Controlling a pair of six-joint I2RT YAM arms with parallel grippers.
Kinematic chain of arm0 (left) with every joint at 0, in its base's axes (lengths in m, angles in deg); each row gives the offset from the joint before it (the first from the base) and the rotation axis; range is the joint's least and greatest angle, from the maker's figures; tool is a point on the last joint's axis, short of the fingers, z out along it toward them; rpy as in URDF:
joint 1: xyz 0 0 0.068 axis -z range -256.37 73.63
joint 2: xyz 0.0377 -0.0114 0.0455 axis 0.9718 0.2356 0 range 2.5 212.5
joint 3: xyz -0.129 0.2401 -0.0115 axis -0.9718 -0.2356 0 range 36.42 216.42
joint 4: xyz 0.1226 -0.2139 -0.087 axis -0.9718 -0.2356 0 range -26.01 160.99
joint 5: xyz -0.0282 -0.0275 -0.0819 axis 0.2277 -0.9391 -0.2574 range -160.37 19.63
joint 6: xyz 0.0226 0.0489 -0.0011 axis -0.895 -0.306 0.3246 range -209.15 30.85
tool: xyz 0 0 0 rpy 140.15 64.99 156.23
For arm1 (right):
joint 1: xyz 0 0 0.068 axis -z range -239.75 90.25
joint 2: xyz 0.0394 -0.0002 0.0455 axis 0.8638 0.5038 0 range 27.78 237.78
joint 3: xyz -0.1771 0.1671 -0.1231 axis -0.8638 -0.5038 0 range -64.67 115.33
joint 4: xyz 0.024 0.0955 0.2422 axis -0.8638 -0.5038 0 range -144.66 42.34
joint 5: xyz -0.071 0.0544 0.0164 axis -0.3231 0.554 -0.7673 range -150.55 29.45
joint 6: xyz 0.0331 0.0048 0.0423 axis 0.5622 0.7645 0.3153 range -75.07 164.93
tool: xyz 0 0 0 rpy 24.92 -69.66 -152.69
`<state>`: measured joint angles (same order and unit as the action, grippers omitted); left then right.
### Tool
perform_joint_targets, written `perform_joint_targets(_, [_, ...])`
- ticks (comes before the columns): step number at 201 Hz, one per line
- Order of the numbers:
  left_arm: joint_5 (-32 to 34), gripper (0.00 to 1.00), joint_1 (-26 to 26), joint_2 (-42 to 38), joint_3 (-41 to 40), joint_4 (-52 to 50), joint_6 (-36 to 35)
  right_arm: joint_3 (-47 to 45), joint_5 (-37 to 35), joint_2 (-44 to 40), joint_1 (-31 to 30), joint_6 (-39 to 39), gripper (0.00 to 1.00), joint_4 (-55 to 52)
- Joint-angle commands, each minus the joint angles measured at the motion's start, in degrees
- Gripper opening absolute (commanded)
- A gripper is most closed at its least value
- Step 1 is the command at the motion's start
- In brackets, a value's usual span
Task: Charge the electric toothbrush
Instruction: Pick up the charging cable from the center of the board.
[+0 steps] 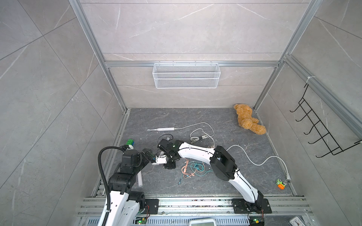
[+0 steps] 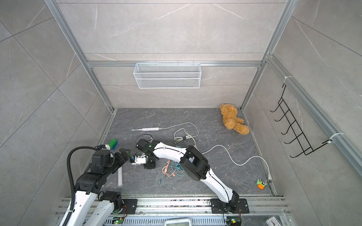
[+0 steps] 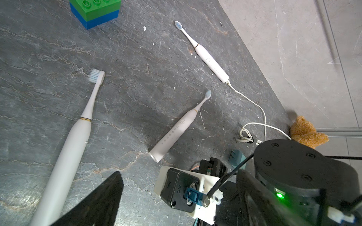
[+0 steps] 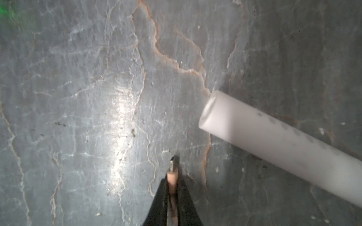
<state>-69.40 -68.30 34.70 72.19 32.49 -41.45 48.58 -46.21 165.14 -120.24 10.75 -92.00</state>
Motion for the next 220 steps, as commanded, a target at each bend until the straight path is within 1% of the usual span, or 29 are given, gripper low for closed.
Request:
perform_joint_targets(1, [-0.8,0.92,-0.3,0.2,-0.1,2.0,-1.4,-4.0,-2.9,1.5,-0.2,1.8,0.14,-4.0])
perform_joint_targets(18, [-1.0,0.92,-0.3,0.3,-0.1,2.2,-1.3,-5.1,-3.8,1.5,-0.2,2.0,0.14,-3.6])
perform_joint_targets(36, [-1.1,0.92,-0.3,0.6,-0.2,2.4,-1.3,-6.8,-4.4,0.6,-0.1,2.7,0.0,-1.7])
perform_joint_targets(63, [-1.6,0.92,-0.3,2.1,-0.3,2.8,-1.0,-9.3,-2.2,-3.3,0.9,5.9,0.0,1.2])
perform_joint_targets(93, [-2.1,0.93,-0.3,6.1,1.2,2.2,-1.5,-18.9,2.9,-14.1,3.1,12.4,0.0,12.8])
perform_joint_targets(110, [-3.8,0.94,-0.3,11.3,3.1,1.4,-2.5,-24.1,4.5,-20.3,4.0,16.9,0.0,19.3])
perform_joint_targets(124, [-7.3,0.95,-0.3,17.2,4.5,1.6,-3.7,-29.6,6.6,-25.7,4.8,20.2,0.0,25.7])
perform_joint_targets(141, [-10.5,0.95,-0.4,24.6,7.0,0.8,-5.6,-37.1,7.8,-32.9,5.6,26.3,0.0,35.5])
perform_joint_targets(160, [-11.2,0.97,-0.4,31.3,10.5,-0.4,-8.2,-44.4,8.6,-40.1,5.9,32.4,0.0,44.4])
perform_joint_targets(173, [-11.9,0.99,-0.3,35.5,13.3,-1.6,-9.8,-47.9,9.6,-44.3,5.9,35.4,0.0,47.3])
perform_joint_targets(189, [-12.4,0.99,0.0,41.0,17.1,-3.2,-12.2,-51.9,9.6,-48.9,6.0,40.0,0.0,50.2])
perform_joint_targets(205, [-11.4,0.99,0.8,46.0,20.5,-5.1,-14.7,-56.1,9.3,-53.0,6.0,44.0,0.0,52.9])
perform_joint_targets(220, [-10.6,0.99,2.3,49.6,23.3,-6.7,-16.0,-59.3,9.1,-56.7,6.0,45.9,0.0,53.9])
